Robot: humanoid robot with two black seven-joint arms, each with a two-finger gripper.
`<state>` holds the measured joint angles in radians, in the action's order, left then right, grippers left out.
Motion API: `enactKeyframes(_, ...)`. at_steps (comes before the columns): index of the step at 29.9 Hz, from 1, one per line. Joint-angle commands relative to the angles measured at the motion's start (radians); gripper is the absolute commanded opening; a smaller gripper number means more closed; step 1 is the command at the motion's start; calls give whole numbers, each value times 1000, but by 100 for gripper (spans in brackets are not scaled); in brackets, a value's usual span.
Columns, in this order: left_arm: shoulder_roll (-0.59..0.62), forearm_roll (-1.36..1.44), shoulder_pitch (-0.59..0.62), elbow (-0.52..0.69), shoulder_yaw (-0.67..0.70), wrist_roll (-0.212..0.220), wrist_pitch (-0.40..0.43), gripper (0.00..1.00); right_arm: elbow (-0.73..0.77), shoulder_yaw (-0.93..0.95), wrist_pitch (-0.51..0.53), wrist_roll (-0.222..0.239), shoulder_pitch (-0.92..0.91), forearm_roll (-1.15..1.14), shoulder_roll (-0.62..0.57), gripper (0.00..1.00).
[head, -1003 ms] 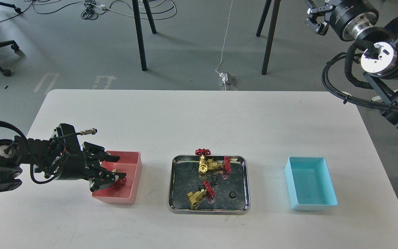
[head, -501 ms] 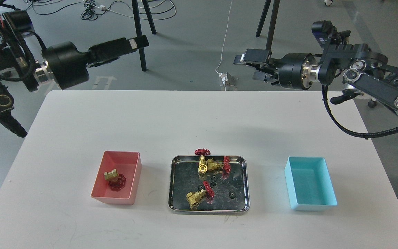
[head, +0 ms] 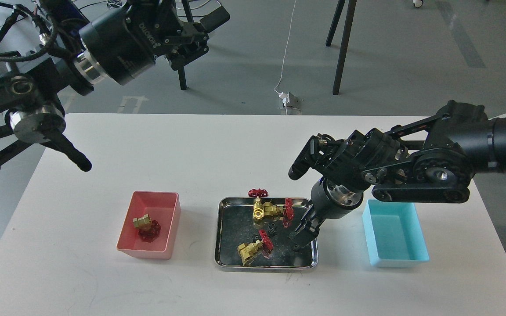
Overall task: Place valve in pink box and gear in blue box
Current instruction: 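Reach the right gripper into the tray toward a small gear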
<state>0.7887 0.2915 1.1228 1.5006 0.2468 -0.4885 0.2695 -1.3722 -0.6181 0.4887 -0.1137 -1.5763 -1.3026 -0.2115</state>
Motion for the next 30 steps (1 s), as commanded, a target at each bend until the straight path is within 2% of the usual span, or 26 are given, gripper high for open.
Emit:
enactKeyframes(1,-5,0,-11,0,0,0,-10,94,12,-46,0,0,12,-4,63,73)
enactKeyframes(4,-6,1,-26,-5,5,0,-15,94,54,-58,0,2,36,0,119,64)
enactKeyframes(15,-26,-14,-81,-36,88,0,-12,94,166,-88,0,5,90,2,210,64)
enactKeyframes(30,-42,-11,-113,-39,92,0,-12,94,225,-84,0,6,145,3,211,61)
